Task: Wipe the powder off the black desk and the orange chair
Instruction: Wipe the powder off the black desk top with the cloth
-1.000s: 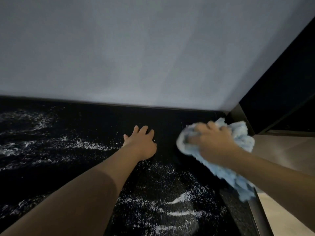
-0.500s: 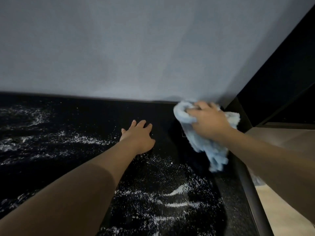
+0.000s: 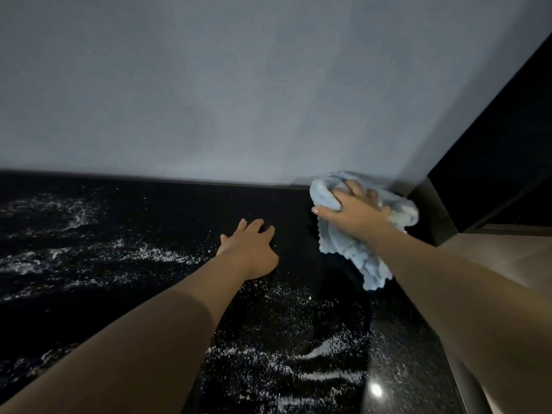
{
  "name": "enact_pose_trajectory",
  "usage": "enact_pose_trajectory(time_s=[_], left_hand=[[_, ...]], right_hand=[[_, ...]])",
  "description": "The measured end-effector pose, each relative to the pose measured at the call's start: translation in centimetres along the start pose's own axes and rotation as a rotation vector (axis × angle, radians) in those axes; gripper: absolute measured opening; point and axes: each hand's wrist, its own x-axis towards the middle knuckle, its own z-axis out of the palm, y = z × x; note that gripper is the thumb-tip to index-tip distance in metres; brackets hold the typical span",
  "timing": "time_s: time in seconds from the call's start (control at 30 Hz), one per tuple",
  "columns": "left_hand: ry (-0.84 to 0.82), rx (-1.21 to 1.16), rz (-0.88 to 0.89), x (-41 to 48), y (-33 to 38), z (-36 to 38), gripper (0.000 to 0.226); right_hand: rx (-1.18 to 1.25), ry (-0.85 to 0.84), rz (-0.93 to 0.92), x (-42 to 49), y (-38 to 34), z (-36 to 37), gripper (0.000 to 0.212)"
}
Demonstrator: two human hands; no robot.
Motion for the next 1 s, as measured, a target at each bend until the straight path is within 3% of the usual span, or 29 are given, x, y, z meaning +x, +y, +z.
enact_pose_trajectory(time_s=[0.17, 0.23, 0.33, 0.37, 0.43, 0.5, 0.63, 0.7, 0.77, 0.83, 0.87, 0.93, 1.0], left_hand=[[-0.018, 0.008, 0.006, -0.1, -0.1, -0.3, 0.062], [-0.029, 0.012, 0.009, -0.2, -0.1, -0.5, 0.062], [-0.019, 0.019, 0.016, -0.2, -0.1, -0.2, 0.062], [-0.009, 0.026, 0.019, -0.2, -0.1, -0.1, 0.062], [-0.001, 0.043, 0.023, 0.0, -0.2, 0.0, 0.062], [-0.01, 0.049, 0.016, 0.2, -0.3, -0.1, 0.062], [-0.019, 0.046, 0.003, 0.2, -0.2, -0.2, 0.061], [-0.005, 0.054, 0.006, 0.0, -0.2, -0.1, 0.061], [0.012, 0.076, 0.014, -0.3, -0.2, 0.1, 0.062], [0.029, 0.119, 0.022, -0.7, -0.2, 0.5, 0.062], [0.033, 0.135, 0.022, -0.8, -0.2, 0.7, 0.062], [0.031, 0.137, 0.013, -1.1, -0.2, 1.0, 0.062], [0.022, 0.137, 0.004, -1.6, 0.1, 1.4, 0.061]], right_hand=[[-0.141, 0.137, -0.028, -3.1, -0.2, 2.0, 0.039], [-0.136, 0.167, -0.193, -5.9, 0.9, 2.6, 0.035], [-0.111, 0.056, -0.484, -8.9, 2.2, 1.8, 0.028], [-0.039, 0.084, -0.468, -8.1, 2.7, 1.1, 0.029], [0.084, 0.175, -0.262, -4.7, 3.0, -0.6, 0.041], [0.074, 0.104, -0.042, -1.5, 1.9, -0.9, 0.052], [-0.114, 0.088, 0.014, -2.9, 0.4, 1.5, 0.046], [-0.161, 0.165, -0.126, -6.6, 1.5, 2.8, 0.044], [-0.181, 0.109, -0.393, -10.5, 2.5, 3.5, 0.045], [-0.078, 0.042, -0.581, -12.7, 3.5, 3.0, 0.044], [0.003, 0.097, -0.59, -12.4, 4.3, 2.4, 0.041], [0.122, 0.258, -0.414, -9.9, 6.1, 0.5, 0.04], [0.002, 0.179, -0.183, -7.9, 6.7, -0.2, 0.048]])
